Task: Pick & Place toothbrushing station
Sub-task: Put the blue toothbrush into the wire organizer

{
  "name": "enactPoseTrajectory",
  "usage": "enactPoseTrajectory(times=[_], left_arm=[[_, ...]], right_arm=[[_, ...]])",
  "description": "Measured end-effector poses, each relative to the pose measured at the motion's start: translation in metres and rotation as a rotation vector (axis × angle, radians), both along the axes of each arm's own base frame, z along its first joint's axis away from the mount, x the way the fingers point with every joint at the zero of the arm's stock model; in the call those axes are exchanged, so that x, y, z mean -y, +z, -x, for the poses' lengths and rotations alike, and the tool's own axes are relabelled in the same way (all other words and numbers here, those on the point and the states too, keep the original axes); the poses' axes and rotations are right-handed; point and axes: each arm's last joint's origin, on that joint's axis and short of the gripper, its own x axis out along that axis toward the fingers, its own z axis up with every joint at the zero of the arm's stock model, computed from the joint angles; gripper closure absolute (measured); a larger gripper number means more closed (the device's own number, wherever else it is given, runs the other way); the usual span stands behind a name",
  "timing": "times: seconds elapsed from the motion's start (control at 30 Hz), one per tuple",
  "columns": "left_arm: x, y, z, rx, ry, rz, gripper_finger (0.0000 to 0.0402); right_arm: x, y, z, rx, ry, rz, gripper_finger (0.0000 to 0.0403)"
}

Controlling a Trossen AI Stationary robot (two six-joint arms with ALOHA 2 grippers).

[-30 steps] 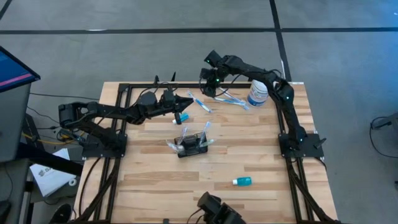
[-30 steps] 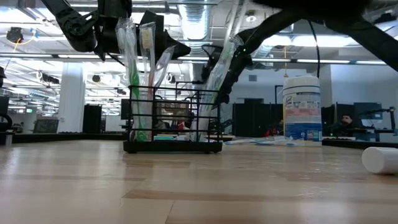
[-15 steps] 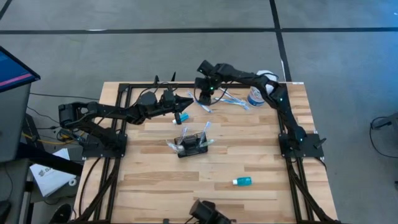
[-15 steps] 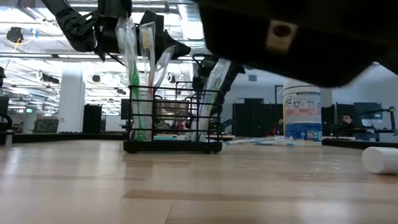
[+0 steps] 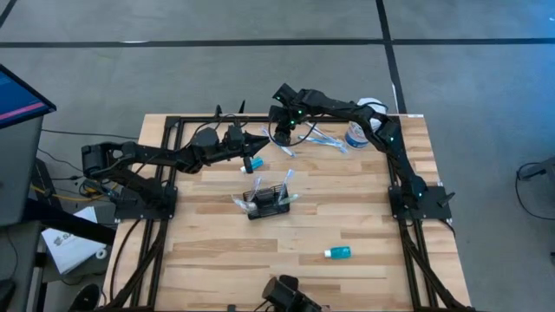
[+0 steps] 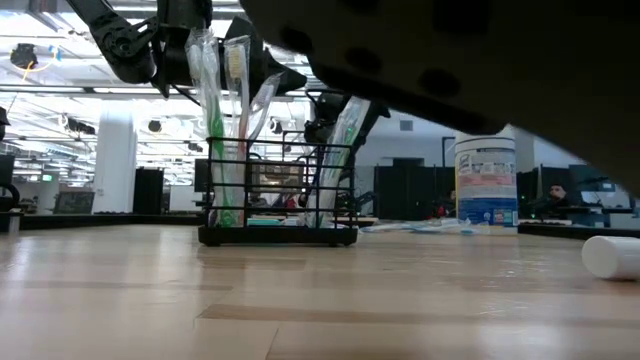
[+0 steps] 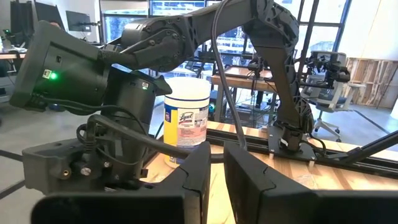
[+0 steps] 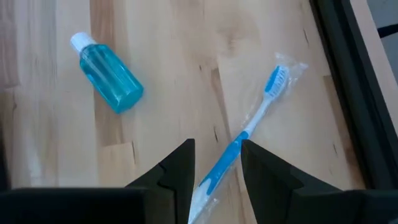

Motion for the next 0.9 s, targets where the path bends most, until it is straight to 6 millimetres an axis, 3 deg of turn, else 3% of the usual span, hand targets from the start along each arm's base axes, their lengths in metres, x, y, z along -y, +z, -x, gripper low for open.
enactPoseTrajectory(times=[0.23,0.73,0.9], left_arm=[[0.000,0.000,0.000,0.000,0.000,0.000,0.0363],[0.001,0.000,0.000,0.000,-0.002,0.000,0.0363],[0.001,0.000,0.000,0.000,-0.002,0.000,0.0363]], right_arm=[[0.007,-0.012,0.001,0.016,0.009,-0.049,0.0282],[0.031,-0.012,0.014,0.054,-0.026,-0.054,0.0282],[0.031,-0.014,0.019,0.013,-0.010,-0.058,0.0282]])
